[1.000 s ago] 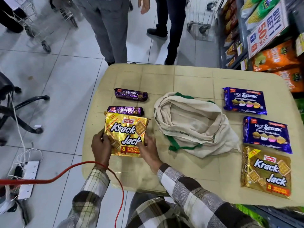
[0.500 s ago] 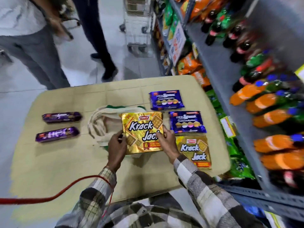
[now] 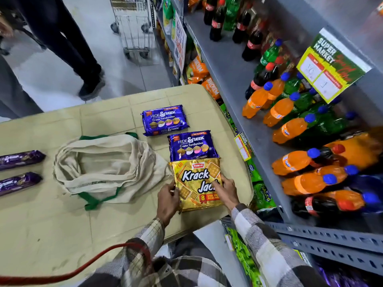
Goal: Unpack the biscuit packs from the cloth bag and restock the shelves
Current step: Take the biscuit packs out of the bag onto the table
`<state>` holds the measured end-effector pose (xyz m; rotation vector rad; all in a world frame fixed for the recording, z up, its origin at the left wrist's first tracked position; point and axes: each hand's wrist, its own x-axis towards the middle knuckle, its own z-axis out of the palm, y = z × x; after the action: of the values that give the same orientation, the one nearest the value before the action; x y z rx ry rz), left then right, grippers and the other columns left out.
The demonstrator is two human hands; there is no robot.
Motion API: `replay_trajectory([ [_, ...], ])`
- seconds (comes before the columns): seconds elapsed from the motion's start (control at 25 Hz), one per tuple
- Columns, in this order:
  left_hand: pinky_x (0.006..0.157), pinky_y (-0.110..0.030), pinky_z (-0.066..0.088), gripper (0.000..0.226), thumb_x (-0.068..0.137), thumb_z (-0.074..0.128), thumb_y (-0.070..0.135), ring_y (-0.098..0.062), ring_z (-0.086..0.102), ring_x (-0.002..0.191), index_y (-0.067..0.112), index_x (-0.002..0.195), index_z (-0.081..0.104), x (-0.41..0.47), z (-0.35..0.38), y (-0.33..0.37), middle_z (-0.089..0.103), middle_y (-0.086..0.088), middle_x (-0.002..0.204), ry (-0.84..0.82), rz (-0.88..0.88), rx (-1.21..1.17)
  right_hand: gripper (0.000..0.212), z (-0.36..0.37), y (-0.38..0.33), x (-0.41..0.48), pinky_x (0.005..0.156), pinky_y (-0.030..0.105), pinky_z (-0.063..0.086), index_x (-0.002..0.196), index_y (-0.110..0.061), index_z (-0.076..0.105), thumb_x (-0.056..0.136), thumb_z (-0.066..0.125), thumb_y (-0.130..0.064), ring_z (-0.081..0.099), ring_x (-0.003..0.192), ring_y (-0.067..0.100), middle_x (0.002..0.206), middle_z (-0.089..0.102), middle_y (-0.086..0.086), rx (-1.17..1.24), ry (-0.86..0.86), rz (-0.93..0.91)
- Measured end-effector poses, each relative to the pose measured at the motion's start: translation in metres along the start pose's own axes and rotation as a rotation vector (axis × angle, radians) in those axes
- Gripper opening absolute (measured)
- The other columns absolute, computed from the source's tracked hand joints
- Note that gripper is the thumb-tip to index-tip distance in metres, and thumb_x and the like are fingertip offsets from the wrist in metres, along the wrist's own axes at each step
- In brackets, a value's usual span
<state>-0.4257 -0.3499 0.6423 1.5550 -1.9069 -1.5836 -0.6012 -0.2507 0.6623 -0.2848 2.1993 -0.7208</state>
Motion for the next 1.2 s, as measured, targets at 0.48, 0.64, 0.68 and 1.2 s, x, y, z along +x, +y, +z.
replay_trajectory([
  [0.48,0.082,-0.038,0.053,0.027,0.098,0.046,0.024,-0.021,0.065,0.09,0.012,0.113,0.065,-0.004,0.003,0.011,0.069,-0.005,0.102,0.041,-0.036,0.015,0.044,-0.007,0.007,0.003,0.1,0.041,0.042,0.125,-0.024,0.058,0.086,0.06,-0.044,0.046,0.117,0.029,0.118,0.044,0.007,-0.029,0.089,-0.011],
  [0.64,0.09,-0.039,0.048,0.046,0.097,0.033,0.037,-0.027,0.061,0.106,0.005,0.115,0.06,0.034,-0.011,0.026,0.066,-0.013,0.114,0.154,0.057,0.086,0.052,-0.023,-0.032,0.03,0.102,0.038,0.041,0.138,-0.02,0.048,0.09,0.06,-0.035,0.045,0.125,0.023,0.133,0.042,0.004,-0.028,0.102,-0.156],
  [0.68,0.096,-0.041,0.047,0.053,0.097,0.03,0.041,-0.03,0.059,0.114,0.003,0.122,0.057,0.045,-0.013,0.032,0.064,-0.016,0.121,0.159,0.057,0.101,0.055,-0.025,-0.044,0.038,0.103,0.038,0.04,0.141,-0.019,0.044,0.091,0.059,-0.034,0.044,0.128,0.023,0.139,0.041,0.003,-0.034,0.083,-0.173],
  [1.2,0.086,-0.036,0.056,0.038,0.1,0.04,0.014,-0.024,0.067,0.103,0.016,0.136,0.051,0.14,-0.004,0.056,0.067,-0.009,0.122,-0.16,-0.229,-0.099,0.053,-0.006,-0.083,0.142,0.094,0.032,0.047,0.127,-0.023,0.057,0.08,0.061,-0.046,0.062,0.106,0.024,0.12,0.066,0.005,-0.067,-0.204,-0.078],
])
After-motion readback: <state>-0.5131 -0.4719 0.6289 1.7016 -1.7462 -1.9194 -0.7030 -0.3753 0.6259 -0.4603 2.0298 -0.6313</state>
